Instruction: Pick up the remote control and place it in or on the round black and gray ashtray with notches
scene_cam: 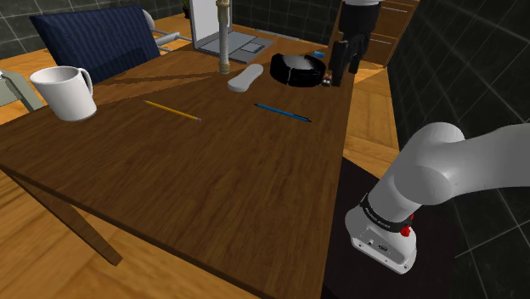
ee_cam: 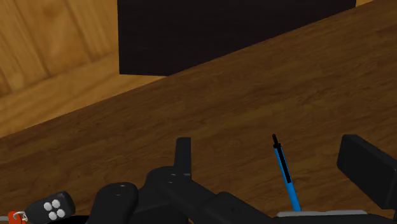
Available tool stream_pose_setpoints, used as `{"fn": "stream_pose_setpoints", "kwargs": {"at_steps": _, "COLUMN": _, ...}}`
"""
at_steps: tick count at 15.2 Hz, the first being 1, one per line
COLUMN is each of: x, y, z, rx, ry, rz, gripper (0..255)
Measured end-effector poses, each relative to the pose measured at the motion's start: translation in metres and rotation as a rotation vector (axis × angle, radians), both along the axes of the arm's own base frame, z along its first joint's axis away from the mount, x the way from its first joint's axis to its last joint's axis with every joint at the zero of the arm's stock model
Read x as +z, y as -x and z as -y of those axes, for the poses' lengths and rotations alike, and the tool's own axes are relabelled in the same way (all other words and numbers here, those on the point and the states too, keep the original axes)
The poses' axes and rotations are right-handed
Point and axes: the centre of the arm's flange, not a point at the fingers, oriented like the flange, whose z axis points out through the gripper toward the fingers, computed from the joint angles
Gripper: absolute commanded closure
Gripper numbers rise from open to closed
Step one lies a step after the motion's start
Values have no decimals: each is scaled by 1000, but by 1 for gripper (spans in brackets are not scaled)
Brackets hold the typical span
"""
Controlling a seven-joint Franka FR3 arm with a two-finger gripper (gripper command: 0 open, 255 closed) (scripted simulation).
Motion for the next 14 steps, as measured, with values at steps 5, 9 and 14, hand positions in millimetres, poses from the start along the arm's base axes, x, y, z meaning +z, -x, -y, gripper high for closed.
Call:
{"fn": "stream_pose_setpoints", "kwargs": {"at_steps": 5, "x": -12, "y": -33, "z": -14, "rx": -118, "ry": -3, "rz": 17, "gripper": 0}}
{"fn": "stream_pose_setpoints", "kwargs": {"at_steps": 9, "x": -24, "y": -75, "z": -31, "rx": -277, "ry": -9, "rz": 40, "gripper": 0}}
{"fn": "stream_pose_setpoints", "kwargs": {"at_steps": 14, "x": -40, "y": -132, "z": -35, "rx": -479, "ry": -15, "rz": 69, "gripper": 0}}
